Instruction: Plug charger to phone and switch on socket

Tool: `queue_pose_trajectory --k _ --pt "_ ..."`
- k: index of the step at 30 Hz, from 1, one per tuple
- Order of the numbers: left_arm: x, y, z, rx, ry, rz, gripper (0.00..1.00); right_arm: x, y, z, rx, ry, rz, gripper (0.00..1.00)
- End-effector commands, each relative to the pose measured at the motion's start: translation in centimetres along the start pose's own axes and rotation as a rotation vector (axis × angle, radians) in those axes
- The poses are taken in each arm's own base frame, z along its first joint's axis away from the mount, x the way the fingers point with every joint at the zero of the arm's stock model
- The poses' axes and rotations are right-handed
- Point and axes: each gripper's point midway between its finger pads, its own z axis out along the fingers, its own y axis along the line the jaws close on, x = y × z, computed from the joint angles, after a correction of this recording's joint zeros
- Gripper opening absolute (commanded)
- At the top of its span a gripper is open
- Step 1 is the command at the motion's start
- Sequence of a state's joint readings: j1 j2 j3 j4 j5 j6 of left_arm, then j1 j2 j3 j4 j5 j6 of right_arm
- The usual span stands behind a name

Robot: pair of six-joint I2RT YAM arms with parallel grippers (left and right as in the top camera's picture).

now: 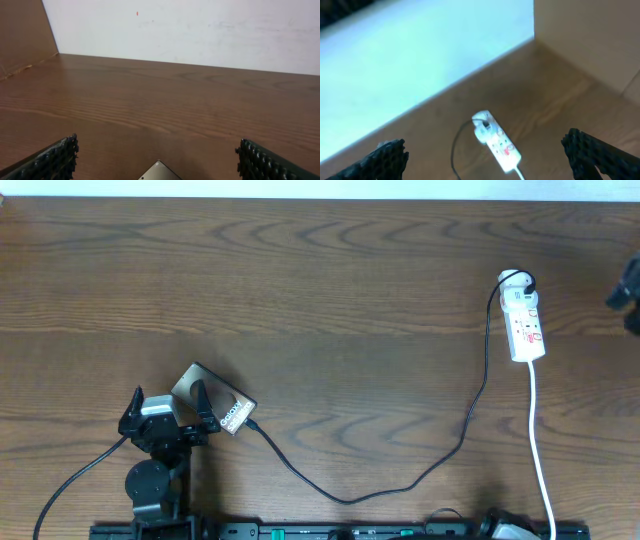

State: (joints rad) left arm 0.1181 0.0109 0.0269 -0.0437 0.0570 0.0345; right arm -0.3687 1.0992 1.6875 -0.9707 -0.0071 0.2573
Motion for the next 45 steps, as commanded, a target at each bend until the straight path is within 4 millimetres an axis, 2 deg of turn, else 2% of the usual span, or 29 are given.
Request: queue_pose_trajectory --k 1,5,7,10,13,15,18,22,24,27,33,38,45 --pt "1.6 0.1 0.1 -0.004 0.041 0.017 1.00 -2.1 -0.1 -5.6 0.000 -0.163 0.013 0.99" --pt "1.6 0.1 0.1 -0.004 0.041 0.017 1.00 -3.2 0.2 -11.7 -0.047 -0.331 0.016 0.99" --pt "1.6 0.1 0.1 -0.004 0.041 0.017 1.00 -3.0 0.4 -13.8 -0.078 -0.395 0.015 0.99" --pt "1.6 0.1 0.1 -0.004 0.041 0.017 1.00 -2.6 1.2 -15.7 -0.173 -0.502 0.042 0.99" --pt "1.6 0.1 0.1 -0.004 0.041 0.017 1.00 -1.9 2.3 -16.0 -0.291 -0.623 0.048 0.99" --pt "1.6 0.1 0.1 -0.004 0.041 0.017 1.00 -1.1 2.8 -15.4 -0.356 -0.683 0.055 0.99" --pt "1.6 0.1 0.1 -0.004 0.041 0.017 1.00 1.0 3.4 -13.3 -0.424 -0.738 0.066 0.99" --pt "1.5 0.1 0.1 -0.004 0.040 0.017 1.00 6.0 3.4 -8.0 -0.444 -0.722 0.069 0.99" --pt "1.5 0.1 0.1 -0.004 0.040 0.017 1.00 10.0 2.8 -4.3 -0.428 -0.684 0.066 0.99" --pt "1.5 0.1 0.1 -0.004 0.040 0.017 1.00 14.2 1.8 -1.4 -0.407 -0.655 0.065 0.99" --pt "1.5 0.1 0.1 -0.004 0.040 0.017 1.00 19.8 -0.4 0.6 -0.377 -0.658 0.076 0.99" --pt "1.6 0.1 0.1 -0.004 0.041 0.017 1.00 21.8 -1.3 1.7 -0.322 -0.571 0.065 0.99" --pt "1.5 0.1 0.1 -0.004 0.040 0.017 1.00 26.6 -2.6 4.5 -0.235 -0.355 0.022 0.99"
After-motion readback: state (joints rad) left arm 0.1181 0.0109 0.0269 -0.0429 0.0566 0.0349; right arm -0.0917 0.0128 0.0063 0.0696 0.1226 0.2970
